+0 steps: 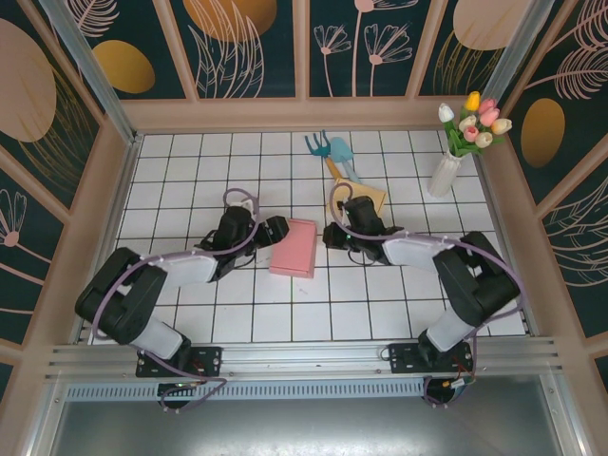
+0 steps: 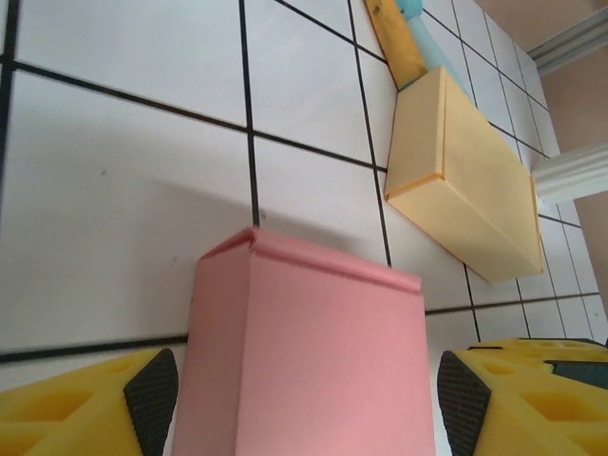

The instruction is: Fold the paper box

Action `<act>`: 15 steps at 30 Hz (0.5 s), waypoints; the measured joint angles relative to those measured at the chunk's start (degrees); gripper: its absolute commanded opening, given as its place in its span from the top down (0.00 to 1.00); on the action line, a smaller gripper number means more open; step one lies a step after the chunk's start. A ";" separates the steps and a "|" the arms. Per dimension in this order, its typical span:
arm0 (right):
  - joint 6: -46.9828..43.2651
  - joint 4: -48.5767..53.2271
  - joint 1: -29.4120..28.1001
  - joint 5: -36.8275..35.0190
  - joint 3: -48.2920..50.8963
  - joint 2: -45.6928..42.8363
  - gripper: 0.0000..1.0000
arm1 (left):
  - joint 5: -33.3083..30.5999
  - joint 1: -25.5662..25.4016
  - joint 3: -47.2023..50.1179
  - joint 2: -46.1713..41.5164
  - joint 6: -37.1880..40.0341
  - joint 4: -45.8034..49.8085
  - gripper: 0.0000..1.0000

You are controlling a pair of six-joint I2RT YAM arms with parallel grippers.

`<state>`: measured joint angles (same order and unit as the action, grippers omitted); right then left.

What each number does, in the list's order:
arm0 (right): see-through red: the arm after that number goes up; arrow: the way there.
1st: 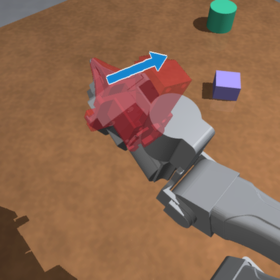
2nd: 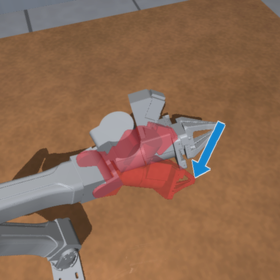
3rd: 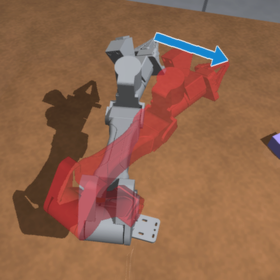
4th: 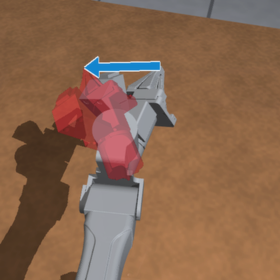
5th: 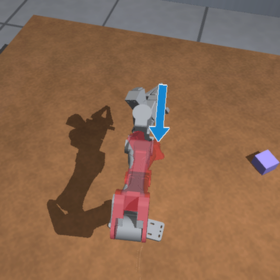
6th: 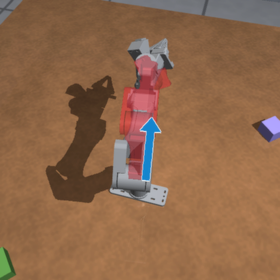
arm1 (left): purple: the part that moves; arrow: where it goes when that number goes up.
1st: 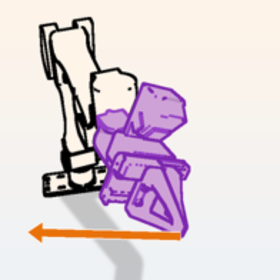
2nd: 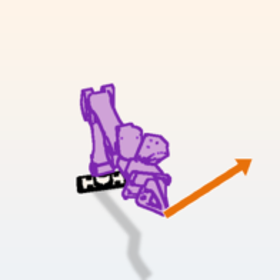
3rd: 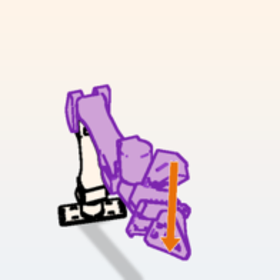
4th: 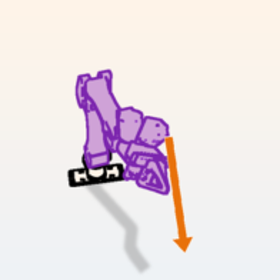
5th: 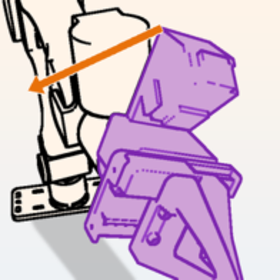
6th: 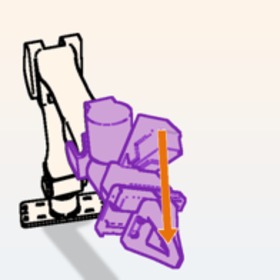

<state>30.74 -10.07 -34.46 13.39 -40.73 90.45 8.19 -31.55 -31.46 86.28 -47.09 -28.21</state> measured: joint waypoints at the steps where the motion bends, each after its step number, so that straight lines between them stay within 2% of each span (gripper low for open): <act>1: 0.04 0.02 -0.46 0.00 1.62 -1.36 1.00 | 0.17 0.00 1.97 -1.90 -0.24 -0.37 0.26; 9: 4.68 -4.50 -6.58 0.11 13.68 -5.73 1.00 | 0.31 -0.92 13.97 -11.78 -2.71 -2.69 0.27; 15: 8.26 -9.05 -9.68 -0.04 14.78 -5.66 1.00 | 0.31 -3.30 15.13 -12.70 -2.97 -3.10 0.28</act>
<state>39.00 -19.11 -44.14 13.34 -25.96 84.79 8.49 -34.85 -16.34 73.58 -50.06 -31.31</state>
